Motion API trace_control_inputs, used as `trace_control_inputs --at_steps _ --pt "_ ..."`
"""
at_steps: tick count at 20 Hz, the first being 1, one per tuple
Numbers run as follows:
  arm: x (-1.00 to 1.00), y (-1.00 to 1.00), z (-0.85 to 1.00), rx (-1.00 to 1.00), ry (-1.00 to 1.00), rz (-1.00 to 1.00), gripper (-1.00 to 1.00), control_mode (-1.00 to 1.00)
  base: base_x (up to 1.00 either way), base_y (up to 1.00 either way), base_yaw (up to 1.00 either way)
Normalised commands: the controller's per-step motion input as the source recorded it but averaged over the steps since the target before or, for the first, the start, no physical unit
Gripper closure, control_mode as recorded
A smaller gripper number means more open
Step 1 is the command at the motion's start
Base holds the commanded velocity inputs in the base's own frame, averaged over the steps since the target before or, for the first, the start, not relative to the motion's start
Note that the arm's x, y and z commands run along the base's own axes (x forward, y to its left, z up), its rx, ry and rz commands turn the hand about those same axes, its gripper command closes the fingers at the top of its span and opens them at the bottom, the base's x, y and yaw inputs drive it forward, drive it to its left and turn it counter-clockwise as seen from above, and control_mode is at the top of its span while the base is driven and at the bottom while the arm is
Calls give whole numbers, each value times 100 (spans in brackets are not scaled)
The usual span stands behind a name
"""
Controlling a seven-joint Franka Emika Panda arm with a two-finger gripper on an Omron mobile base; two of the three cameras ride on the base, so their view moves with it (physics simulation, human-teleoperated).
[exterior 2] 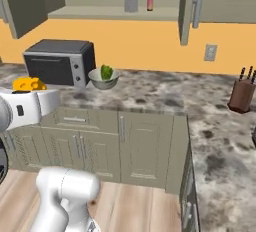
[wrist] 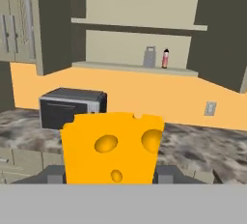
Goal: Pick the cheese from the fridge and the cheese grater from the cabinet and place them next to the salad bowl.
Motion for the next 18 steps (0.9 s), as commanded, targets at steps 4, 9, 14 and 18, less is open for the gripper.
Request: trace_control_inputs --at_steps 4,9,14,18 --pt "0 0 0 0 0 0 100 100 67 0 0" --pt "0 0 0 0 0 0 100 100 71 0 0" --pt "0 0 0 0 0 0 100 100 91 0 0" --pt "0 0 0 0 0 0 100 100 98 0 0"
